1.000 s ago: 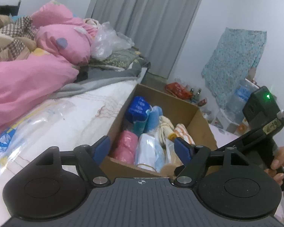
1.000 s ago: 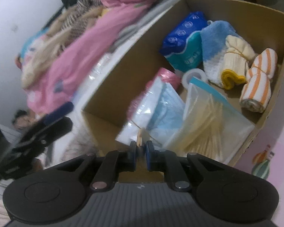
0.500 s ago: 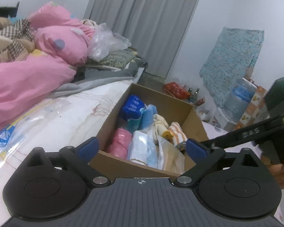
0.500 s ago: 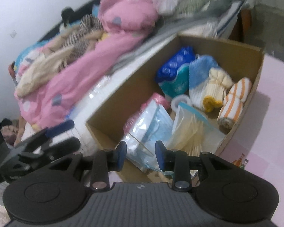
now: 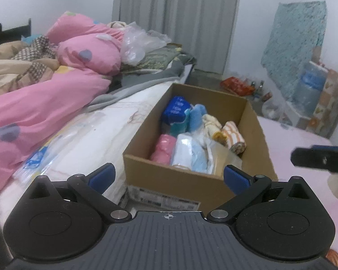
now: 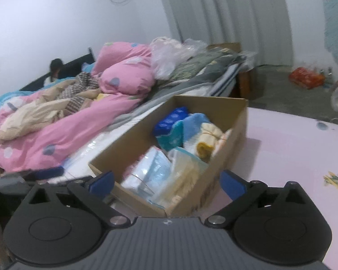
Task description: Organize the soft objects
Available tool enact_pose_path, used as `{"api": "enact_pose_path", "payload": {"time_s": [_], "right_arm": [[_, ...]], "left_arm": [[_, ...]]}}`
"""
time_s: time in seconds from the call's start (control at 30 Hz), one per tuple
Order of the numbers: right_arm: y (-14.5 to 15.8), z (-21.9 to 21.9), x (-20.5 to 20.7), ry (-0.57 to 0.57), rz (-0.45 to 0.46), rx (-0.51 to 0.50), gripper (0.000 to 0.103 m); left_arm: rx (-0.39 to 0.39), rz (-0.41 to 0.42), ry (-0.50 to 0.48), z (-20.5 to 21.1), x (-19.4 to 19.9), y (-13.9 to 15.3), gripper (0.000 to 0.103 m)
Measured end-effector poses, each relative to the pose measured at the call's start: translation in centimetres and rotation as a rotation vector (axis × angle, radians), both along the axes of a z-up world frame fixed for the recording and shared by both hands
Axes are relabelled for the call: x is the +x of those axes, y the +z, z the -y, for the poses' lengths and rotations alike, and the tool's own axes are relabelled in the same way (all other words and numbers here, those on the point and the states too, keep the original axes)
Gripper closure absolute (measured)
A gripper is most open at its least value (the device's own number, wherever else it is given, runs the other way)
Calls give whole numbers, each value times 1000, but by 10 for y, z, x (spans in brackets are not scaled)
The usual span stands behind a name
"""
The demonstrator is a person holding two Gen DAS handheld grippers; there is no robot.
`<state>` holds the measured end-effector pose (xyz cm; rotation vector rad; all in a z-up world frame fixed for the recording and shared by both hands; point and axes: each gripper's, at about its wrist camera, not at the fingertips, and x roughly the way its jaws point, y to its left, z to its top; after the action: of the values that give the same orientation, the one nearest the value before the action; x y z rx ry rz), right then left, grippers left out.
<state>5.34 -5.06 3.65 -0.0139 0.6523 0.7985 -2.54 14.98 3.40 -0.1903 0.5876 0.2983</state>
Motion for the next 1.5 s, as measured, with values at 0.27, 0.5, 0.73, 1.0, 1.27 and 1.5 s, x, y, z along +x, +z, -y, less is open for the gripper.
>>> {"api": "enact_pose_path", "payload": {"time_s": [0.27,0.5,0.73,1.0,1.27,1.5], "right_arm": [[-14,18,-40,-153,71,-17,29],[-17,26,-58,-271,120,-53,29],[-20,23,-61,-336,142,-106,29],[-18,15,-64,-401,159,-172,29],[-25,15,-58,-413,78,-164,29],[-29,8,-56,-387,0,-118,29]], "left_arm": [[102,-76,29,20,-4,2,0],[91,-111,45,25,2,-3,0],[84,-118,37,25,4,-5,0],[102,-114,-3,30,3,-4,0],[98,-108,-41,31,4,-4,0],[84,-114,-42,30,6,-6,0]]}}
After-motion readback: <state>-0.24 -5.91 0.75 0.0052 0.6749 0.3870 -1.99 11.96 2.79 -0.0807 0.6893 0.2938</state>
